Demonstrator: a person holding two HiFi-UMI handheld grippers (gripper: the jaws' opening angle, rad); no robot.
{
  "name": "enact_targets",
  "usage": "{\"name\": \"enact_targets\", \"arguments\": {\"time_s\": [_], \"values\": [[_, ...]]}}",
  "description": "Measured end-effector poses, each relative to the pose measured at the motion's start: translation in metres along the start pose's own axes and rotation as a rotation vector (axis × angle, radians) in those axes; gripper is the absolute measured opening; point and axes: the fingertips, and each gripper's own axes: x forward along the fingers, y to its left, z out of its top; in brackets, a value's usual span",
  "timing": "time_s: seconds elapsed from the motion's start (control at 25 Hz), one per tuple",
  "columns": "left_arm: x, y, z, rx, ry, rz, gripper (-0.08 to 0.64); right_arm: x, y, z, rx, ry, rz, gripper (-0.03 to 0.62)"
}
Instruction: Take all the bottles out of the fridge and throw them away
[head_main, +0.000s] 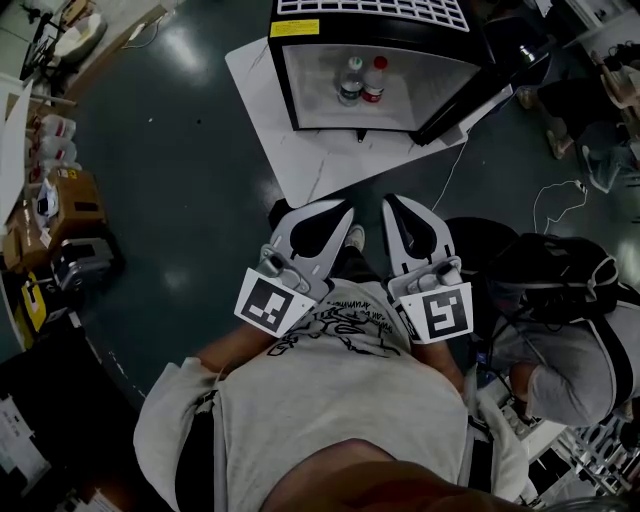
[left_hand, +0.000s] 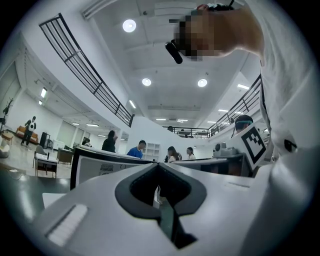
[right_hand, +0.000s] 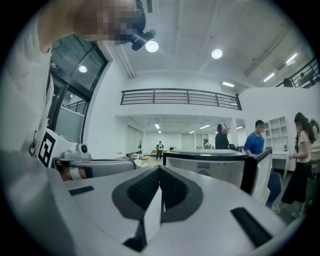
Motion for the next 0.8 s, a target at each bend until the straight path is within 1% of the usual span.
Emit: {"name": "enact_targets", "arguments": {"time_s": [0.28,0.8], "values": [[0.021,0.005,0.006,0.020,-0.004,-0.003,0.008,0.008,-0.019,0.007,-0.009,-0.014,0.007,0.009],[0.060,0.016,0.012,0.039,-0.015,0.032,0.008,0.025,-0.055,0.015,-0.019,-0.038,0.037,0.009]]}}
